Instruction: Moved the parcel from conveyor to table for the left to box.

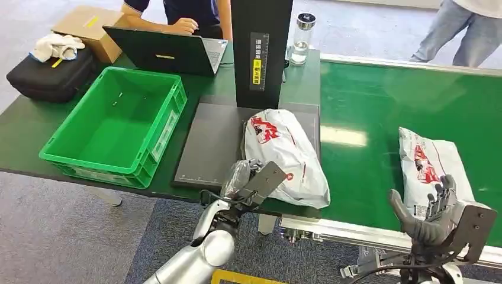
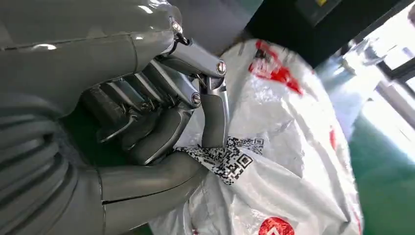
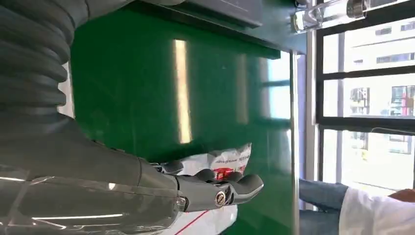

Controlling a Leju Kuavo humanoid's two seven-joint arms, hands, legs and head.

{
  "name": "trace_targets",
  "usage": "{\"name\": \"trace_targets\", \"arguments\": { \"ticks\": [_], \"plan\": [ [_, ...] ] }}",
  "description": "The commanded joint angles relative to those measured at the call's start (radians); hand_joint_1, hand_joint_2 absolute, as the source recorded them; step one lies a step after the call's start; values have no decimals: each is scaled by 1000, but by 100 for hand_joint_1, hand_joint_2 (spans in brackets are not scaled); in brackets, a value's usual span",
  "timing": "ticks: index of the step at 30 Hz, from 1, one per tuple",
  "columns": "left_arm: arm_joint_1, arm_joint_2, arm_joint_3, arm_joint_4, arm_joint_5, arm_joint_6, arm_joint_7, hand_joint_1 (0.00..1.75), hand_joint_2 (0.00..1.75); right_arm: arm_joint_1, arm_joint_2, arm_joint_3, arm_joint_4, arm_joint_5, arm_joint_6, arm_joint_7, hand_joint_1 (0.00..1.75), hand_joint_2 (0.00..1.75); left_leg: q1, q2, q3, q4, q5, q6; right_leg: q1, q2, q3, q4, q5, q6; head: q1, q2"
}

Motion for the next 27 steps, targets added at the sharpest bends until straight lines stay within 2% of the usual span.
{"name": "trace_targets", "arguments": {
  "ticks": [1,9,16,26,27],
  "plan": [
    [42,108,38,-304,7,6,5,175,175,12,46,-36,-20,6,7,-3,0,175,0,1,4,-2,-1,-1,0,2,3,-1,-1,-2,-1,0],
    [105,156,64,-493,5,11,8,175,175,33,58,-52,-51,16,18,1,0,175,0,2,4,-2,-1,-1,0,2,3,-1,-1,-2,0,0],
    [126,186,136,-630,-11,71,-6,175,175,46,69,-75,-72,22,32,-1,0,175,0,1,5,-2,-2,0,0,1,4,-1,-3,-1,0,0],
    [152,196,254,-691,-44,113,12,175,175,80,88,-137,-116,17,57,-4,0,175,0,0,7,-3,-2,0,0,0,6,-2,-3,-1,-1,0],
    [152,196,270,-686,-44,116,11,175,175,96,95,-152,-133,14,70,-5,0,175,0,0,2,-1,-1,0,0,0,2,-1,-2,0,0,0]
  ]
}}
